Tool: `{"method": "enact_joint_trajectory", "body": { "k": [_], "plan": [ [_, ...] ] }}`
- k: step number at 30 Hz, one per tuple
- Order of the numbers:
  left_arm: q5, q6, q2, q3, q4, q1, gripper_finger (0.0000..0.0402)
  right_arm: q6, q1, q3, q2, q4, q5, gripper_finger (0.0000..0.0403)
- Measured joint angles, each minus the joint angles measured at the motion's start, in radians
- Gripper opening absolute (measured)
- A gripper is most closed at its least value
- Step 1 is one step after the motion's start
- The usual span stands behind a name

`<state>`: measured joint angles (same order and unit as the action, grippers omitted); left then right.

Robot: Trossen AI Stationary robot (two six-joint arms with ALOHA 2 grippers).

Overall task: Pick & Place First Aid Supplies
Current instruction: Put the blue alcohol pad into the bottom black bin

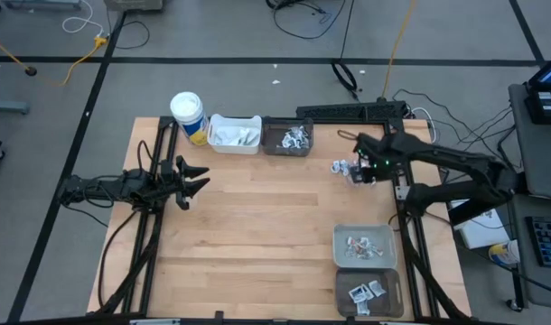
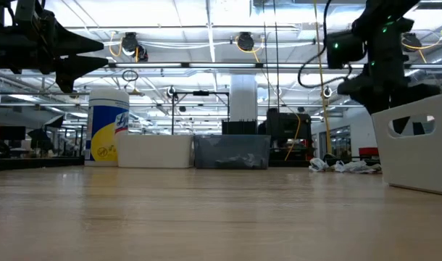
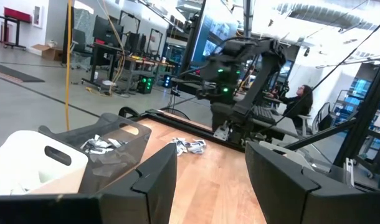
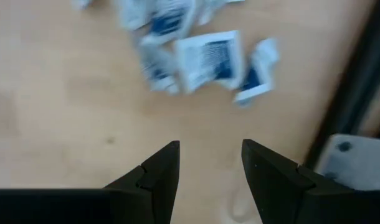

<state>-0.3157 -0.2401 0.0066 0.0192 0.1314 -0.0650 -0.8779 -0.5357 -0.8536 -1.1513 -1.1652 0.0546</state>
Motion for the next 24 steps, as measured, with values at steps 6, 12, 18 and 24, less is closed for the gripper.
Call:
{"method": "enact_joint_trajectory", "body": {
  "k": [6, 12, 18, 24],
  "plan": [
    [0.000, 0.000, 0.000, 0.000, 0.000, 0.000, 0.0196, -0.051, -0.135, 0.000, -0.057, -0.021, 0.001, 0.0167],
    [0.000, 0.000, 0.000, 0.000, 0.000, 0.000, 0.0196, -0.114, -0.161, 0.029, -0.098, -0.004, -0.006, 0.0167],
    [0.000, 0.000, 0.000, 0.000, 0.000, 0.000, 0.0196, -0.239, -0.183, 0.127, -0.131, 0.124, -0.029, 0.0166],
    [0.000, 0.000, 0.000, 0.000, 0.000, 0.000, 0.0196, -0.310, -0.209, 0.166, -0.161, 0.219, -0.084, 0.0166]
  ]
}}
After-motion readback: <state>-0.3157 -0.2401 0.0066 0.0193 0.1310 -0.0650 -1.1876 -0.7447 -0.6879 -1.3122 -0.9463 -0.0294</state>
